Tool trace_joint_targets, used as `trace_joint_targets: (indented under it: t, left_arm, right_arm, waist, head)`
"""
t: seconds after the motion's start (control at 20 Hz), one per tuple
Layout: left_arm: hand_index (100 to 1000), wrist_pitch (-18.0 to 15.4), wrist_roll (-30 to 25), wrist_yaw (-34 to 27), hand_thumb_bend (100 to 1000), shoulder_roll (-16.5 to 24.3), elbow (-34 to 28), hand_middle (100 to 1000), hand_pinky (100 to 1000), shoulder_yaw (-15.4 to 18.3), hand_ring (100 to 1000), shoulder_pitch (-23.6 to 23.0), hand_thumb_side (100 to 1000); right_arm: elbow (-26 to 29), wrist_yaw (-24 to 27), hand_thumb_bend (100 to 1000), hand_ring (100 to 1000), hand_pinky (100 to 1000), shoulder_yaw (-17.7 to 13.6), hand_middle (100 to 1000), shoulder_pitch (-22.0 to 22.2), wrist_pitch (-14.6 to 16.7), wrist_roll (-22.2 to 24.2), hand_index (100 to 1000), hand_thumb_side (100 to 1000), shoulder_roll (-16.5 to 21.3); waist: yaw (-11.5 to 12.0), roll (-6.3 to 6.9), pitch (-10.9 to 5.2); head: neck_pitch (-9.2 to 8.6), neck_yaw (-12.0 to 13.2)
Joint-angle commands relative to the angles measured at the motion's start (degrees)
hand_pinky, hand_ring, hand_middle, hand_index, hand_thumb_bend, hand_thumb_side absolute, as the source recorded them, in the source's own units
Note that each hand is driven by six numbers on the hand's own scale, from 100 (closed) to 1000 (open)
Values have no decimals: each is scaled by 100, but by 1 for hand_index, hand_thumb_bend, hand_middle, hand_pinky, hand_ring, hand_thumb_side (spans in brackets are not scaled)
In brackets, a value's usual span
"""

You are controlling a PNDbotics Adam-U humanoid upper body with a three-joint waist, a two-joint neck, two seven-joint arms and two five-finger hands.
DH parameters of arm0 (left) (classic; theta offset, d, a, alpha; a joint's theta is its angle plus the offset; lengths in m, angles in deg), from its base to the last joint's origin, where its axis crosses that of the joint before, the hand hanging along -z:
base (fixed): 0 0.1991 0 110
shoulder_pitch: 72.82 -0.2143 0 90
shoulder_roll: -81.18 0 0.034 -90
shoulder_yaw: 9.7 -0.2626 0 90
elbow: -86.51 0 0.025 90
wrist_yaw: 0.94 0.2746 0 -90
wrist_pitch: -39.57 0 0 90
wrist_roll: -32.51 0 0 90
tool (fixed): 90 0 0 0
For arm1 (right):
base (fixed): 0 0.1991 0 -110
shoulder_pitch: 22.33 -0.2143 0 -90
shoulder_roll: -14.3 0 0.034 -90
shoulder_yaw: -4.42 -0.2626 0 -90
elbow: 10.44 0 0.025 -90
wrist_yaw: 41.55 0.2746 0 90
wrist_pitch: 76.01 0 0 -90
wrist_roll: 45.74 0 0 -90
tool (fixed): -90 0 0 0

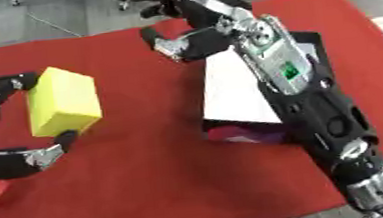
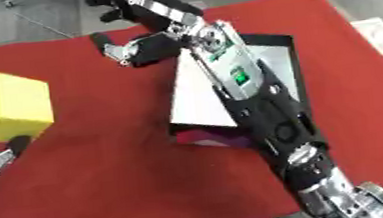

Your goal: Pick up the objects with one hand, pass them to the other hand, and then place them into the box on the other side of the table.

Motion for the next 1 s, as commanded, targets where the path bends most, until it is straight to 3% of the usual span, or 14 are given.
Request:
trace_joint_targets:
  t: [0.05,0.2,0.6,1.0]
  left_arm:
    - [525,-128,177,182,100,15,-77,511,932,37,691,69,134]
    - [522,-238,316,339,100,-48,-51,509,914,23,688,108,119]
    - [516,-427,641,700,100,-246,78,501,891,17,677,228,108]
    - [514,-515,799,892,100,-280,235,497,885,21,674,258,100]
  right_arm:
    - [209,385,100,1000,912,47,1000,-169,-340,352,1000,246,29]
    - [290,624,100,1000,911,83,1000,-205,-658,575,1000,219,-2]
    - [323,623,100,1000,911,174,1000,-192,-1005,860,1000,131,-103]
    - [180,111,100,1000,910,284,1000,-261,-983,1015,1000,100,-383]
  waist:
    - [11,-62,-40]
    - [8,-69,-39]
    - [-7,-79,-32]
    - [-82,-154,10]
  head:
    - [-81,-25]
    - [-75,-47]
    - [-76,-96]
    - [-115,-127]
